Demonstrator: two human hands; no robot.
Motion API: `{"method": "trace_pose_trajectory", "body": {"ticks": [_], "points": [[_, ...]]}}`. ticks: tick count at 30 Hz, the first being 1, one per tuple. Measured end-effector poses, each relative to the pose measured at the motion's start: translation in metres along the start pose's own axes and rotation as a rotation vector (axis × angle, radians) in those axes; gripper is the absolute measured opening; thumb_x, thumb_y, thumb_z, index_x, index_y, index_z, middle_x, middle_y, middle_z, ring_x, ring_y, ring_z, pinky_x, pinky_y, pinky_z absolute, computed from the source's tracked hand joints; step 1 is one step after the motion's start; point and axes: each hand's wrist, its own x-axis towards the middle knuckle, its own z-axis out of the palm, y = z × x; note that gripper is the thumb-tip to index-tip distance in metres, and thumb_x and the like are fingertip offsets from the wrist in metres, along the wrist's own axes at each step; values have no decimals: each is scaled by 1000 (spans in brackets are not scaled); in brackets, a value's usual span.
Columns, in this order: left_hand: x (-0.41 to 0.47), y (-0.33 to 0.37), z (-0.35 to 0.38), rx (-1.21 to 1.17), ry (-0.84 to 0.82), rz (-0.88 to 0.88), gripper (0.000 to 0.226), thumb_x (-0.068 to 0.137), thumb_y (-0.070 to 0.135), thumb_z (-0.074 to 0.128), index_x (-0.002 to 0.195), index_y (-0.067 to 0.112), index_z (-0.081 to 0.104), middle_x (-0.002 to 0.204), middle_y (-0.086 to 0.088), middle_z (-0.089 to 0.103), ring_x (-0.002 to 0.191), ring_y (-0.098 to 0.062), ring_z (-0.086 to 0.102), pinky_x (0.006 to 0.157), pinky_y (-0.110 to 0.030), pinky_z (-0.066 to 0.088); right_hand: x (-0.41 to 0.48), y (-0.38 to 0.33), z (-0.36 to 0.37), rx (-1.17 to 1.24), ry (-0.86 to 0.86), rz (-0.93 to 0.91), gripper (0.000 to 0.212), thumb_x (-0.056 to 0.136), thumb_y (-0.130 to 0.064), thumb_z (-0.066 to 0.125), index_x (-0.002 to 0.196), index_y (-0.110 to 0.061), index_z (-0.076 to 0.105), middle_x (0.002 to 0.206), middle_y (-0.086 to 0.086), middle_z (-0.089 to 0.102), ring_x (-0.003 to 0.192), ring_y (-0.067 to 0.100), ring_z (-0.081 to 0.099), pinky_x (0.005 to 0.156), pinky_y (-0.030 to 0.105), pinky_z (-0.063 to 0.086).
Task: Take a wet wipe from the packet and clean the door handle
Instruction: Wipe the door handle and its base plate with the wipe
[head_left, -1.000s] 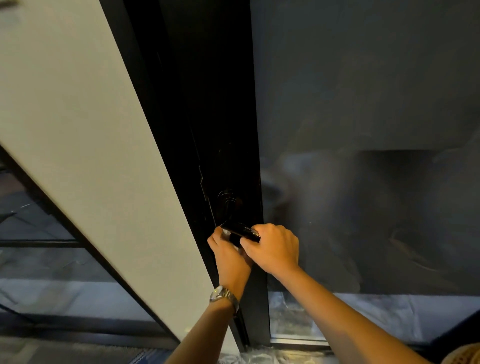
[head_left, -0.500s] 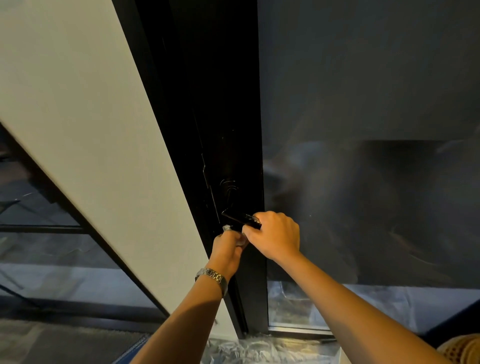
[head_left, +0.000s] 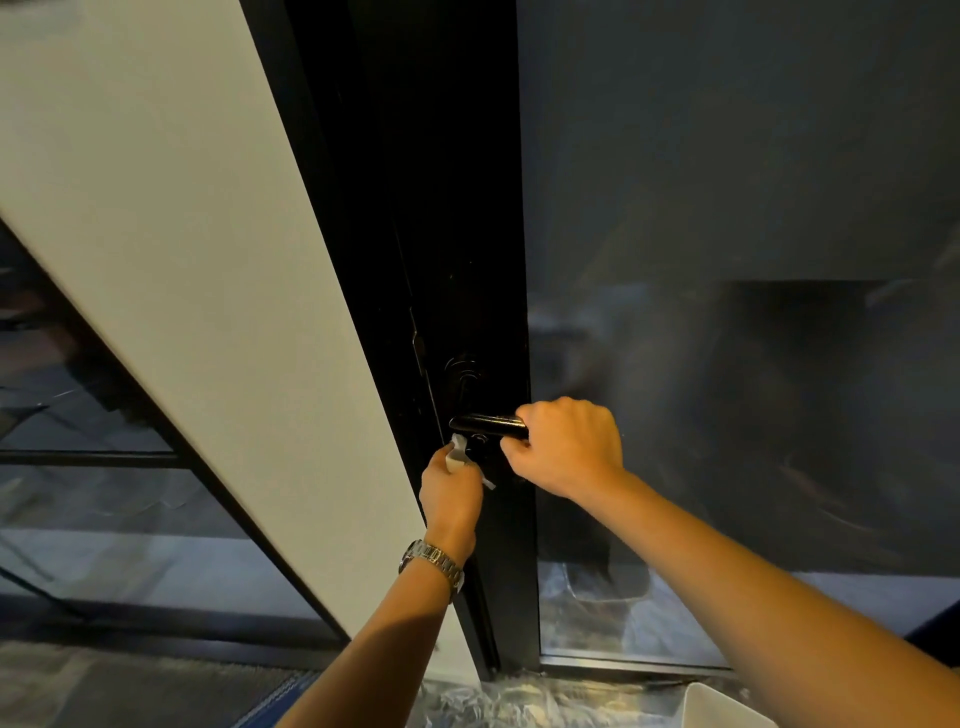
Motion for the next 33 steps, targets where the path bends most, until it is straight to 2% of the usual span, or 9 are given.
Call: {"method": "trace_pose_trajectory", "body": {"ticks": [4, 7, 9, 13, 19, 24, 29, 31, 33], "points": [[-9, 3, -5, 143, 44, 190, 41, 92, 9, 45, 133, 13, 44, 107, -17, 62, 77, -22, 59, 60, -21, 46, 4, 1, -11, -46, -54, -50, 24, 88, -39, 47, 84, -19, 61, 61, -6, 45, 62, 16, 48, 55, 27, 38], [-8, 3, -9, 282, 47, 373, 43, 86, 0, 48, 128, 11, 49, 122, -13, 56, 101, -29, 60, 85, -36, 52, 4, -1, -12, -57, -56, -39, 24, 88, -38, 48, 80, -19, 59, 62, -5, 46, 62, 17, 48, 54, 28, 38], [-8, 1, -12, 469, -9, 569, 40, 84, -3, 49, 122, 9, 54, 130, -11, 49, 115, -27, 52, 99, -29, 44, 4, -2, -12, -64, -51, -36, 24, 88, -40, 48, 75, -21, 54, 63, -4, 47, 62, 18, 49, 54, 28, 40], [2, -7, -19, 941, -225, 987, 34, 78, 7, 63, 111, 7, 63, 117, -12, 61, 109, -29, 58, 96, -27, 43, 3, -2, -10, -78, -43, -35, 24, 89, -41, 47, 75, -22, 52, 60, -5, 42, 61, 17, 48, 50, 26, 34], [-1, 10, -13, 909, -103, 837, 35, 86, 13, 56, 121, 5, 56, 129, -13, 49, 122, -30, 45, 100, -30, 42, 4, -1, -8, -73, -24, -44, 25, 89, -40, 47, 83, -20, 60, 65, -4, 48, 61, 16, 48, 48, 24, 32], [8, 9, -23, 1148, -221, 1023, 31, 76, 12, 69, 105, 5, 66, 124, -15, 57, 116, -37, 53, 85, -35, 53, 3, 1, -9, -56, -19, -55, 23, 89, -41, 48, 74, -24, 48, 63, -6, 47, 61, 14, 49, 49, 24, 34], [5, 8, -19, 958, -149, 873, 27, 88, 16, 55, 113, 7, 62, 133, -8, 46, 125, -23, 41, 96, -23, 42, 7, 3, -15, 67, -149, -65, 33, 85, -46, 50, 60, -24, 46, 55, -8, 46, 51, 10, 45, 49, 24, 37], [0, 3, -13, 938, -130, 862, 32, 79, 11, 66, 110, 5, 63, 126, -11, 54, 119, -29, 49, 92, -25, 47, 9, 6, -18, 134, -189, -69, 41, 86, -51, 46, 61, -18, 51, 57, -5, 50, 53, 12, 47, 53, 27, 38], [-2, 2, -14, 1117, -107, 1001, 41, 69, 15, 74, 108, 7, 65, 117, -13, 61, 109, -32, 58, 90, -32, 50, 12, 9, -21, 226, -235, -29, 48, 90, -51, 36, 65, -14, 56, 62, -2, 56, 59, 16, 51, 56, 29, 37]]}}
